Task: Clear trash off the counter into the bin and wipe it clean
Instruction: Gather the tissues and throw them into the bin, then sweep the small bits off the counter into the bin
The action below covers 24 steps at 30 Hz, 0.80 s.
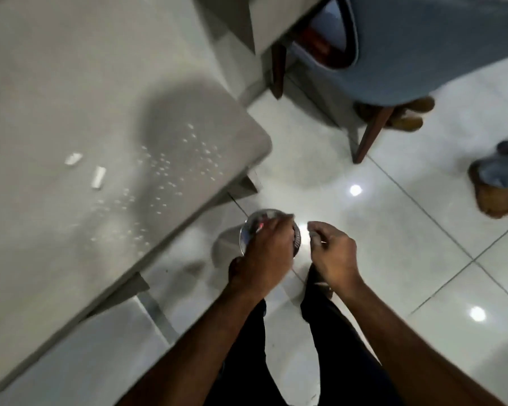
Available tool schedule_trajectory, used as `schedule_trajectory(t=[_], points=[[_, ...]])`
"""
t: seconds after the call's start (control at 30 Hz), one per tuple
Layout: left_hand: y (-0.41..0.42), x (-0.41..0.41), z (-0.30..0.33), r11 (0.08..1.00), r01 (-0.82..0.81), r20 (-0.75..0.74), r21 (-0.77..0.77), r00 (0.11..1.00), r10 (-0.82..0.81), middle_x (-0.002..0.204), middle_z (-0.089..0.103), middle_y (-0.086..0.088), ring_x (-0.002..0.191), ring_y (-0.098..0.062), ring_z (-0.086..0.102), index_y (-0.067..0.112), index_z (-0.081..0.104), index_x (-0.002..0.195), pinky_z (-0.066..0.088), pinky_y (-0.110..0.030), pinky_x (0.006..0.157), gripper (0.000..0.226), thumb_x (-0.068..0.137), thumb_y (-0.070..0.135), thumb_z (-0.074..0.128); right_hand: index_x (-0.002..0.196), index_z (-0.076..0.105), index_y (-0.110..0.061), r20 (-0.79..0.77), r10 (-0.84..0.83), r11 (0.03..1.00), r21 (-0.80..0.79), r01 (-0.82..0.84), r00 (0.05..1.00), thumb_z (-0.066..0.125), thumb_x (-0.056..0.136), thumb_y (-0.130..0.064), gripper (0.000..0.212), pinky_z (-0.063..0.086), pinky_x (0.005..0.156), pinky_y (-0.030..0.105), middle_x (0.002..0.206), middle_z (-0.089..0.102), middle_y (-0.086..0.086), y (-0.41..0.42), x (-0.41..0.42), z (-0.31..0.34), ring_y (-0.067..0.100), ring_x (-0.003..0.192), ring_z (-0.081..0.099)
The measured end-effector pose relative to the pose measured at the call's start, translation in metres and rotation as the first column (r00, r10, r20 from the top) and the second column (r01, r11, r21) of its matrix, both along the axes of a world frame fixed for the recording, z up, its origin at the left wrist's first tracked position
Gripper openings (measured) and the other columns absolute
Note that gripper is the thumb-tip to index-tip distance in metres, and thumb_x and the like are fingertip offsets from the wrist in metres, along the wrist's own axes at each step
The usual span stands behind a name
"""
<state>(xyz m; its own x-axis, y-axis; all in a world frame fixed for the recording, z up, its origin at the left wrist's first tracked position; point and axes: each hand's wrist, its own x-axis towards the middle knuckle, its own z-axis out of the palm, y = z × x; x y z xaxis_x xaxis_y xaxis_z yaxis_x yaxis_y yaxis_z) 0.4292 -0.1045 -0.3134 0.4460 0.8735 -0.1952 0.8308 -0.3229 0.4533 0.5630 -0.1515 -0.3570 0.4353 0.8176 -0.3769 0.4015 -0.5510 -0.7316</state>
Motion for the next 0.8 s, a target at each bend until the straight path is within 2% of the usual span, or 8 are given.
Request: schedule_trajectory(t=[0.13,0.23,0.33,0.43,0.5,0.57,0.73,0.8], points=[[-0.005,-0.007,0.099,0.924,0.179,-0.027,0.338,0.983,-0.181,0.083,0.070,-0.004,0.073,-0.025,0.066,0.012,0.068,0.109,0.056,-0.038,0.061,0.022,0.093,0.022,0.058,0.101,0.074,-0.014,0.038,-0.094,0.974,0.211,0.084,0.995,0.062,0.086,-0.003,0.022,0.038,0.078,-0.005,0.091,0.075,-0.005,0.024,-0.002,0.115,-0.012,0.082,0.061],[0.024,-0.054,0.154,0.849,0.081,-0.104,0.522,0.994,-0.030,0.073,0.066,-0.006,0.065,-0.026,0.062,0.012,0.070,0.095,0.054,-0.038,0.055,0.026,0.099,0.021,0.046,0.101,0.074,-0.015,0.014,-0.083,0.932,0.354,0.073,0.996,0.064,0.087,-0.006,0.019,0.041,0.079,-0.003,0.088,0.072,-0.012,0.054,-0.031,0.183,-0.019,0.082,0.061],[0.066,-0.123,0.181,0.828,-0.087,-0.147,0.554,0.969,0.200,0.072,0.064,-0.010,0.066,-0.031,0.064,0.012,0.065,0.081,0.056,-0.039,0.054,0.003,0.083,0.012,0.063,0.103,0.075,-0.013,0.044,0.075,0.894,0.439,-0.087,0.996,0.066,0.087,-0.006,0.019,0.054,0.087,0.020,0.095,0.076,-0.004,0.085,-0.076,0.229,0.002,0.085,0.069],[0.106,-0.186,0.185,0.856,-0.207,-0.224,0.473,0.912,0.344,0.081,0.065,-0.014,0.073,-0.036,0.064,0.008,0.067,0.092,0.056,-0.040,0.060,0.014,0.079,0.013,0.069,0.102,0.074,-0.009,0.215,0.290,0.815,0.456,-0.359,0.933,0.066,0.086,-0.010,0.018,0.057,0.085,0.032,0.097,0.077,0.009,0.112,-0.124,0.253,0.022,0.086,0.071],[0.124,-0.213,0.178,0.920,-0.153,-0.273,0.361,0.926,0.261,0.103,0.065,-0.020,0.087,-0.040,0.062,0.006,0.064,0.122,0.057,-0.043,0.073,0.040,0.083,0.013,0.066,0.098,0.075,-0.011,0.351,0.439,0.748,0.367,-0.553,0.827,0.064,0.086,-0.014,0.017,0.056,0.082,0.034,0.097,0.076,0.010,0.127,-0.152,0.256,0.027,0.087,0.069],[0.134,-0.233,0.171,0.955,-0.039,-0.266,0.293,0.957,0.120,0.118,0.061,-0.022,0.097,-0.041,0.059,0.011,0.060,0.132,0.058,-0.044,0.080,0.048,0.085,0.006,0.059,0.100,0.074,-0.015,0.425,0.578,0.678,0.226,-0.700,0.697,0.059,0.086,-0.016,0.020,0.054,0.083,0.034,0.099,0.074,0.009,0.143,-0.179,0.253,0.029,0.091,0.067],[0.138,-0.249,0.166,0.956,-0.014,-0.208,0.294,0.975,0.079,0.086,0.064,-0.018,0.082,-0.037,0.062,0.006,0.070,0.092,0.057,-0.045,0.065,0.018,0.081,-0.003,0.059,0.098,0.068,-0.013,0.662,0.733,0.366,-0.186,-0.912,0.159,0.054,0.088,-0.015,0.018,0.054,0.072,0.036,0.098,0.070,0.009,0.161,-0.218,0.236,0.030,0.088,0.062],[0.131,-0.248,0.170,0.943,-0.112,-0.158,0.312,0.973,0.168,0.081,0.064,-0.020,0.076,-0.039,0.064,0.002,0.070,0.085,0.057,-0.045,0.063,0.013,0.079,-0.007,0.062,0.090,0.069,-0.012,0.699,0.710,0.330,-0.225,-0.917,0.084,0.058,0.085,-0.011,0.012,0.051,0.065,0.034,0.088,0.071,0.009,0.160,-0.223,0.234,0.029,0.079,0.062]])
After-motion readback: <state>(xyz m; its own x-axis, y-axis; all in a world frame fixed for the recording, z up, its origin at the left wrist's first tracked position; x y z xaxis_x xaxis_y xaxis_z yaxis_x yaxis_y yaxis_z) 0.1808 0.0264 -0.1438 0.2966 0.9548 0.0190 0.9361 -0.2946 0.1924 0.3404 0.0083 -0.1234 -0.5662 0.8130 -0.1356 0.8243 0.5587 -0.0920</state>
